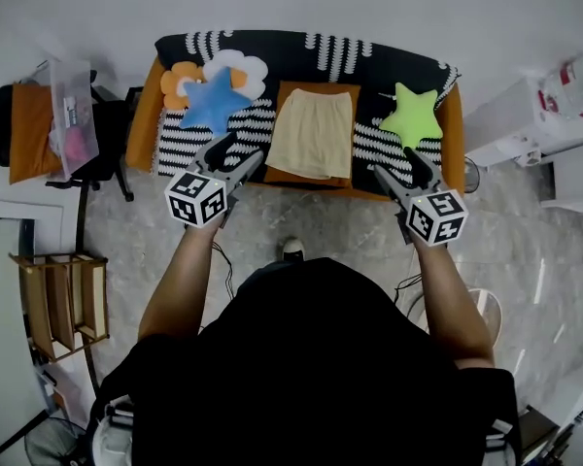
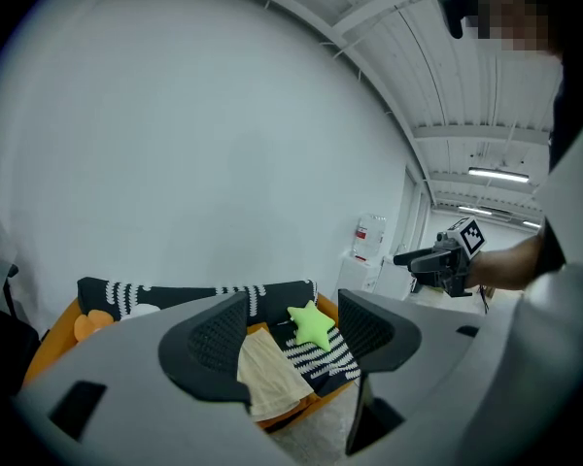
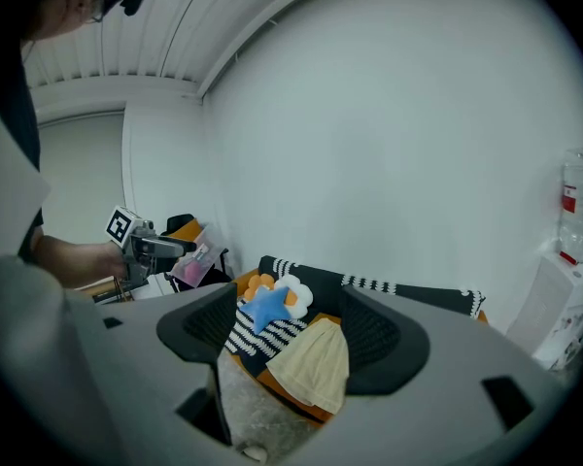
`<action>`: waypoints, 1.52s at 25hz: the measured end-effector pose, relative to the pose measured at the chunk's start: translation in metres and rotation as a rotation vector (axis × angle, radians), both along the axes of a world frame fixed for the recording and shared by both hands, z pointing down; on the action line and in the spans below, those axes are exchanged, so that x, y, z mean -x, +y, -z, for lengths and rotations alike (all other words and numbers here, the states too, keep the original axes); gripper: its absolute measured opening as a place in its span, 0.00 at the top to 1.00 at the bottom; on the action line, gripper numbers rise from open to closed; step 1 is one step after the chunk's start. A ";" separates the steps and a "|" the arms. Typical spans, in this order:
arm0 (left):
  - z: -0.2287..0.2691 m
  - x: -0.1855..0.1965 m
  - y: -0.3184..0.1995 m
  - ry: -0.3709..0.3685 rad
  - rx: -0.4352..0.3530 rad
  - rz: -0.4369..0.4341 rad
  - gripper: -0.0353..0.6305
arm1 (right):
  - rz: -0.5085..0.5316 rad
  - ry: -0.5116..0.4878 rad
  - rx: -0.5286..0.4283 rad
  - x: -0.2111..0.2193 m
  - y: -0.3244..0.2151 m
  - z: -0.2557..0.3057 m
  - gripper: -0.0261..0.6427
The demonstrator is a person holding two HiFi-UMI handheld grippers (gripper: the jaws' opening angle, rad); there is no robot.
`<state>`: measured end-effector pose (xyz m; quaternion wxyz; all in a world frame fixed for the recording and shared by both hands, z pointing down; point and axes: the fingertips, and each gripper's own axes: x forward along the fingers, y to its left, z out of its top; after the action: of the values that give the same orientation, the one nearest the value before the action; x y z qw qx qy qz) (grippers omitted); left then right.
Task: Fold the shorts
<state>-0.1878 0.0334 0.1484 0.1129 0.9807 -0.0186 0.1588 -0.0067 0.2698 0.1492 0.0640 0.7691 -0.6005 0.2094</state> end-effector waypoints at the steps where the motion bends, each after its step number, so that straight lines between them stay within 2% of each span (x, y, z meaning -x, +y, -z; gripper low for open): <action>1: 0.000 -0.002 -0.004 0.003 0.001 -0.002 0.48 | 0.002 0.002 0.004 0.000 -0.004 -0.001 0.44; 17: 0.004 -0.012 -0.053 0.025 0.001 -0.029 0.48 | -0.032 0.021 0.004 -0.004 -0.038 0.009 0.44; 38: 0.017 -0.009 -0.072 0.051 -0.032 -0.041 0.48 | -0.029 0.027 -0.036 -0.004 -0.076 0.017 0.44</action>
<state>-0.1791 -0.0388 0.1318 0.0942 0.9863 0.0019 0.1355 -0.0028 0.1942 0.1322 0.0554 0.7816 -0.5919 0.1890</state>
